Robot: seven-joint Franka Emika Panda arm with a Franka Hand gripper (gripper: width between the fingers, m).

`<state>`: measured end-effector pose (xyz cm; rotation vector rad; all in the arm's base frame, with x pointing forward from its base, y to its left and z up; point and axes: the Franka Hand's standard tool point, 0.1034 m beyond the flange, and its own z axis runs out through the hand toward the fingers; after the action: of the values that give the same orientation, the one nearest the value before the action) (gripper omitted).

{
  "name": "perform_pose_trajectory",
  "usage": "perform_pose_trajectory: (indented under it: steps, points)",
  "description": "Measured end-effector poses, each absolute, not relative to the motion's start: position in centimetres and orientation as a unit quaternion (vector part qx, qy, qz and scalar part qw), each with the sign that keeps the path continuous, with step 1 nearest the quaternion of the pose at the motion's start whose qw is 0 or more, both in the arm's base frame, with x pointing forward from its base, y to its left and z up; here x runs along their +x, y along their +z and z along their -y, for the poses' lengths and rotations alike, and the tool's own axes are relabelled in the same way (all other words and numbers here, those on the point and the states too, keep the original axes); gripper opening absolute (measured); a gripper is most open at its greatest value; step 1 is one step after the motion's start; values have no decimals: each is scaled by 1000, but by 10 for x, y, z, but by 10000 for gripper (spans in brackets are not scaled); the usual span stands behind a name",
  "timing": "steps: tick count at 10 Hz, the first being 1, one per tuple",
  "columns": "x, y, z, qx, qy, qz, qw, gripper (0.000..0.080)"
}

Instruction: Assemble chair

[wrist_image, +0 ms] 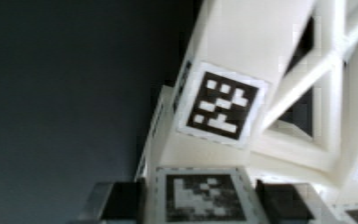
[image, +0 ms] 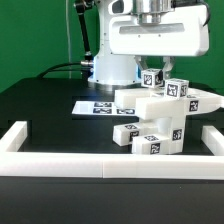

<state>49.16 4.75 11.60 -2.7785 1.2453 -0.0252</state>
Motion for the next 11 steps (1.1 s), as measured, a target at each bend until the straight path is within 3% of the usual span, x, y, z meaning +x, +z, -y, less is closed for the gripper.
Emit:
perform_pose_trajectory:
  steps: [3, 4, 5, 6, 11]
  points:
    - [492, 116, -48, -904, -7, -425, 50, 289]
    - [492, 116, -48, -904, -7, -424, 50, 479]
    - [492, 116, -47, -916, -8, -399, 50, 479]
    - [492, 116, -47, -920, -9, -388, 50, 610]
    - [492, 116, -47, -983, -19, -178, 47, 649]
